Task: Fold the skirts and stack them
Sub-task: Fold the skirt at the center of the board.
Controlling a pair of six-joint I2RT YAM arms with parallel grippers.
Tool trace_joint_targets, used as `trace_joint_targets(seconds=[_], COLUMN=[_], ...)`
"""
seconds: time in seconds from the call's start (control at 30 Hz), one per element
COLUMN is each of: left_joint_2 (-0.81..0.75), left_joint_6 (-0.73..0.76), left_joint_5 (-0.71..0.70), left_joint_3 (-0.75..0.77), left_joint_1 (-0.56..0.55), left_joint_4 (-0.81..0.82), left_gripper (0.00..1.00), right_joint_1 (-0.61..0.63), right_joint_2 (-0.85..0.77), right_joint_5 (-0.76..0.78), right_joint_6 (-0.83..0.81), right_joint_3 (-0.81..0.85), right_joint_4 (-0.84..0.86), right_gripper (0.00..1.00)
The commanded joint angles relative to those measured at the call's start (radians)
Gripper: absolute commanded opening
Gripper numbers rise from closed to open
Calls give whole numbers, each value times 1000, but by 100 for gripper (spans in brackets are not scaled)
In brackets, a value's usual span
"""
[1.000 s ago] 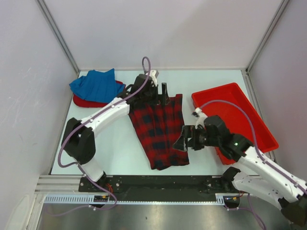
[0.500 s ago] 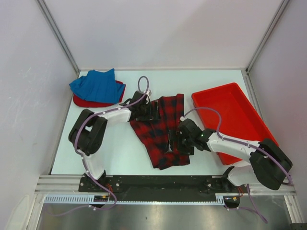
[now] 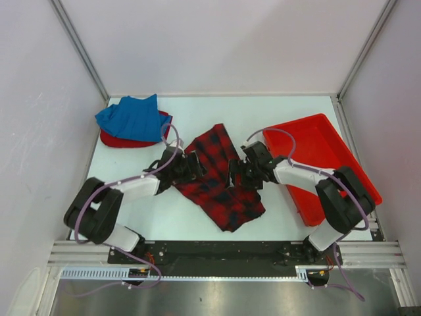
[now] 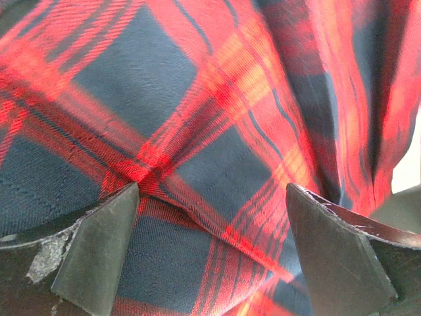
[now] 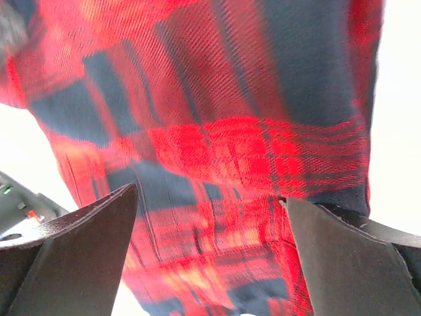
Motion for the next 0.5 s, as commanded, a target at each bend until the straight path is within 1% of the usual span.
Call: trace_joint_targets(seconds=[0.0,0.03,0.07,0.1,0.13,0.17,0.23,0.27,0.33,0.37,0.43,0.47], left_joint_2=[-91,-149,-177,-206,-266,-291,-352,-410,-466,-519,-567,-600], left_joint_6=[-152,-167,-204,-222,-244,-282,-305,-313,-301,-289,-256,-230], left_joint_5=[-43,-59,-66,-95,-96,-91,-77,-82,-121,-138,-172,-218], left_joint_3=[-171,-192,-214,-254,-274,-292,-328,-326,-293,-273,-213,-191], left_joint_1=[-46,-64,-110,-133,-154,-187,-204,-207,-210,-210,-208,-210], left_joint_4=[-161,-175,-203,-212,-221,-226,-232,-246,-316,-353,-421,-439], left_gripper=[100,100,100,100,100,100,100,100,100,100,100,100], right_joint_1=[-39,-43,-44,-46,-47,-46,-46,-43,-27,-21,3,13], right_joint_2=[118,131,146,161,180,182,147,127,73,13,-44,-105], right_joint_5=[209,224,238,261,272,300,318,323,337,344,367,387], right_joint_6=[-228,-248,-290,-305,-314,-325,-319,-312,-308,-305,-293,-278], right_joint_3=[112,133,152,195,212,221,229,229,227,229,227,227], right_joint_4=[45,48,44,28,-4,-15,-42,-53,-93,-105,-149,-166], right_gripper=[100,100,100,100,100,100,100,100,100,100,100,100])
